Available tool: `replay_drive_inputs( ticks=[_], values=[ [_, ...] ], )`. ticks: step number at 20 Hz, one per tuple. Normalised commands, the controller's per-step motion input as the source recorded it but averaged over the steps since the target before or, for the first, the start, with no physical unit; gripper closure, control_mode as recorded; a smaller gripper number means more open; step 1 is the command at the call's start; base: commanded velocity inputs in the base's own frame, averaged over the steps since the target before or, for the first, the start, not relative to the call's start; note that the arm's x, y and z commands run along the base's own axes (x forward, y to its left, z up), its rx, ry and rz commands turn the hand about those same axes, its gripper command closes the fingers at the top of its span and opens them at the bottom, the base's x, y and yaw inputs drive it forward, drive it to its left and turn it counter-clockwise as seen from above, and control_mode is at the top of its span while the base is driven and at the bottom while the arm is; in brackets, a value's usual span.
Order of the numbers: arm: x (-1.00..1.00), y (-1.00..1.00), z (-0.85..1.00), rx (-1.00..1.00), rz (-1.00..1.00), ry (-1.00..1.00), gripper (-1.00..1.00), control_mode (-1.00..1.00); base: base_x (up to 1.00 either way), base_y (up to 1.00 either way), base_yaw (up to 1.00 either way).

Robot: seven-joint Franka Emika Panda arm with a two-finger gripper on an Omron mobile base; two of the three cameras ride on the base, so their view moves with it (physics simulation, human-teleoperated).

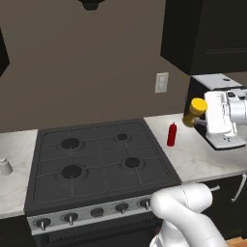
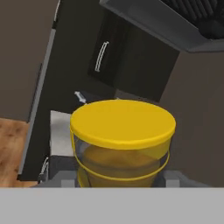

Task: Collect the turmeric, ketchup, and shaker from the cabinet and place them next to the stove.

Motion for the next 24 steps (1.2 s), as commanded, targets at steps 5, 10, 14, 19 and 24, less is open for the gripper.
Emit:
replay_drive_inputs(
  ticks=[5,10,14,19,24],
  values=[
    [0.00,-0.48,-0.49,-0.05,0.03,0.00,1.00,-1.00,0.00,0.00,0.00],
    [0.00,-0.49,-0.58,-0.08,0.01,0.01,1.00,-1.00,0.00,0.00,0.00],
    [0.00,-0.43,-0.70,-0.09,0.00,0.09,1.00,-1.00,0.00,0.00,0.00],
    [0.00,-0.17,-0.71,-0.07,0.00,0.08,1.00,-1.00,0.00,0.00,0.00],
    [0.12,0.00,-0.54,-0.09,0.00,0.07,1.00,-1.00,0.00,0.00,0.00]
  ],
)
